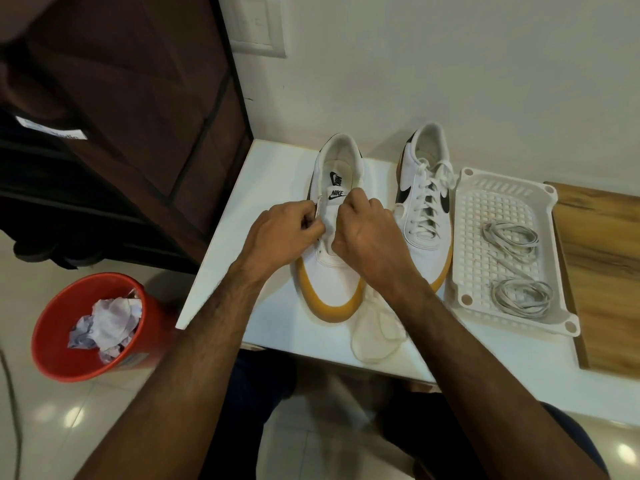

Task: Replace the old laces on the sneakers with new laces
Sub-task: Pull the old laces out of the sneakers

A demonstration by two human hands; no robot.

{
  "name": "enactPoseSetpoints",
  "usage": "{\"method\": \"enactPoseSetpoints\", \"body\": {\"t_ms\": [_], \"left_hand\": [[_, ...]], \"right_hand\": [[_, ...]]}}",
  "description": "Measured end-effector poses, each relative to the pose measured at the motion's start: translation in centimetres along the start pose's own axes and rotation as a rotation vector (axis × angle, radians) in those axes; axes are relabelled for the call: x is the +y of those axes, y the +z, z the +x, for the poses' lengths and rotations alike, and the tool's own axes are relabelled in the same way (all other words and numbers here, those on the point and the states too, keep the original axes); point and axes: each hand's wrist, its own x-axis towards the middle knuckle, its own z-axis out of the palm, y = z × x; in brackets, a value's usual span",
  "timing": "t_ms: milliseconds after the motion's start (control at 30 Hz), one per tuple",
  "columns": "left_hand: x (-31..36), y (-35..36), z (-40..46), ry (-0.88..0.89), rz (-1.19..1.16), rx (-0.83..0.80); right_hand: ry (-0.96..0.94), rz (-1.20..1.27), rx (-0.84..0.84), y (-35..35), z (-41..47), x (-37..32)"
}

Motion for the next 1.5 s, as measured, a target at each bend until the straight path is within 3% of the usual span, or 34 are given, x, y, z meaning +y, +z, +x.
{"method": "enactPoseSetpoints", "body": {"t_ms": [67, 200, 333, 400, 500, 733, 933, 1200, 1333, 1500], "left_hand": [[-0.2, 0.0, 0.1, 0.017, -0.007, 0.014], [-0.4, -0.1, 0.3, 0.110, -0.077, 0.064], [0.4, 0.0, -0.2, 0.352, -0.149, -0.024], [0.6, 0.5, -0.5, 0.426, -0.104, -0.100], [0.7, 1.0, -0.8, 0.409, -0.043, -0.122], [1.9, 1.2, -1.4, 0.355, 0.011, -0.071], [1.9, 1.1, -1.1, 0.371, -0.078, 0.018], [1.6, 0.9, -1.2, 0.314, -0.317, -0.102], [0.8, 0.8, -1.2, 0.332, -0.269, -0.187], [1.1, 1.8, -1.0, 0.351, -0.204, -0.127]], "right_hand": [[0.074, 0.260, -0.064, -1.4, -0.1, 0.9], [0.411, 0.913, -0.072, -6.1, -0.5, 3.1], [0.620, 1.219, 0.034, -8.4, -1.7, 5.3], [0.689, 1.191, 0.038, -8.6, -2.7, 5.8], [0.623, 0.969, -0.050, -8.3, -3.9, 5.5], [0.577, 1.117, -0.093, -6.7, -3.7, 3.8], [0.421, 0.685, -0.332, -4.8, -4.1, 2.6], [0.412, 0.538, -0.203, -2.7, -3.5, 0.9], [0.336, 0.443, -0.224, -2.8, -3.1, 1.1], [0.316, 0.598, -0.272, -3.9, -3.0, 1.3]]}}
